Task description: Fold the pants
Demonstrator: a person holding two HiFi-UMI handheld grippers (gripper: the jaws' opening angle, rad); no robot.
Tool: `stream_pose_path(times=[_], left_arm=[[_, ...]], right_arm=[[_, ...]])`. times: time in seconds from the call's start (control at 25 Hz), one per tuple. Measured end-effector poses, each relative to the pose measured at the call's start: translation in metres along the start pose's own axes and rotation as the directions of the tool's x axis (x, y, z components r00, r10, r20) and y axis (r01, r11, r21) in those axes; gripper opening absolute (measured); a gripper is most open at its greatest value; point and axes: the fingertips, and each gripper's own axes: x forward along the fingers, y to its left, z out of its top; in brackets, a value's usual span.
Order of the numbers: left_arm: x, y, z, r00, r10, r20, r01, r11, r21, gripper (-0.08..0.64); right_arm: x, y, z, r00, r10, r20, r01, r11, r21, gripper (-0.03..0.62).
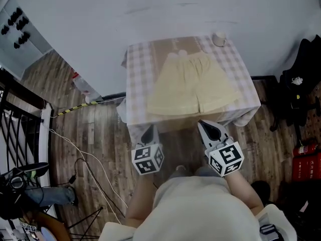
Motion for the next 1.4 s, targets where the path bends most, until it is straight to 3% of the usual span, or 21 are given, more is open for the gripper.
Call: stream_pose_path(times=[0.44, 0.8, 1.04, 1.24, 1.4], left_arm=[[0.046, 0.039, -0.014, 0.997, 0.066, -0.05, -0.068, 0.997, -0.042, 0.006], [0.094, 0.066, -0.035, 0.98, 0.135, -0.147, -0.144, 0.988, -0.052, 0.006], [0.119, 0.08, -0.047, 0.959, 0.194, -0.207, -0.213, 0.974, -0.076, 0.006], [0.131, 0.097, -0.059, 0.926, 0.265, -0.27, -0.299, 0.95, -0.094, 0.006], [0.134, 0.103, -0.07, 0.905, 0.278, -0.322, -0.327, 0.938, -0.112, 0.006]], right_arm=[[0.042, -0.008, -0.014, 0.996, 0.059, -0.06, -0.058, 0.998, 0.008, 0.0], [0.094, -0.049, -0.001, 0.992, 0.11, -0.055, -0.112, 0.993, -0.029, 0.0], [0.131, -0.064, 0.009, 0.982, 0.176, -0.073, -0.18, 0.983, -0.046, 0.0], [0.157, -0.071, 0.013, 0.969, 0.23, -0.086, -0.235, 0.971, -0.046, 0.0], [0.174, -0.071, 0.016, 0.956, 0.277, -0.093, -0.282, 0.958, -0.046, 0.0]])
